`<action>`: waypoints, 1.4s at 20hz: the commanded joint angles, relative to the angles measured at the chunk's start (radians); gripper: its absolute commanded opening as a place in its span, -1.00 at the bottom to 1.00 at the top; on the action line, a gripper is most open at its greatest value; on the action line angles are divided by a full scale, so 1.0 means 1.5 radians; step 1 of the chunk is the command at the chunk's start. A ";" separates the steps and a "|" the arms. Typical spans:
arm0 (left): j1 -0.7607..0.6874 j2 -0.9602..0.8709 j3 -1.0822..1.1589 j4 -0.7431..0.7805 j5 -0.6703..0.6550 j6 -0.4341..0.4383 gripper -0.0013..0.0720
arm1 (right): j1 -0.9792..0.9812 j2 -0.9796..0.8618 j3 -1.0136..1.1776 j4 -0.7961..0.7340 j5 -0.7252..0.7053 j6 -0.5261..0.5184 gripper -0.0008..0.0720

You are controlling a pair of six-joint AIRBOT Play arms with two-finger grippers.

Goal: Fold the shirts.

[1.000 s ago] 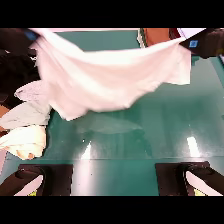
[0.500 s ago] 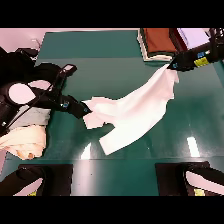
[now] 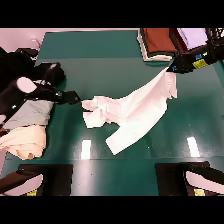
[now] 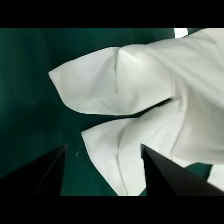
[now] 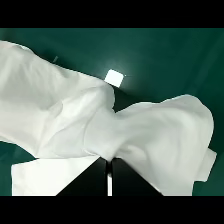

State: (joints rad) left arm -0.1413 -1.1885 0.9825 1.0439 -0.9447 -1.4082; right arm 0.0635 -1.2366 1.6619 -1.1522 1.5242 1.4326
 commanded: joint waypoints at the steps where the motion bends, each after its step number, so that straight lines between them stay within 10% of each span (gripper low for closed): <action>1: 0.013 -0.115 0.000 -0.109 0.016 0.026 0.53 | 0.000 -0.001 0.000 0.000 0.001 0.000 -0.93; 18: -0.052 -0.195 0.000 -0.228 0.160 0.069 0.51 | 0.000 -0.001 0.000 0.000 -0.016 0.001 -0.93; 21: -0.079 -0.195 0.000 -0.233 0.217 0.066 -0.91 | 0.000 -0.001 0.000 0.000 -0.016 0.001 -0.93; 28: 0.032 -0.027 0.097 -0.209 0.215 0.073 -0.90 | -0.009 0.079 0.002 0.000 -0.085 -0.014 -0.93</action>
State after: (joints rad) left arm -0.1696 -1.3552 1.0534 0.7033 -0.6353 -1.3079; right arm 0.0574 -1.1809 1.6638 -1.1534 1.4620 1.4292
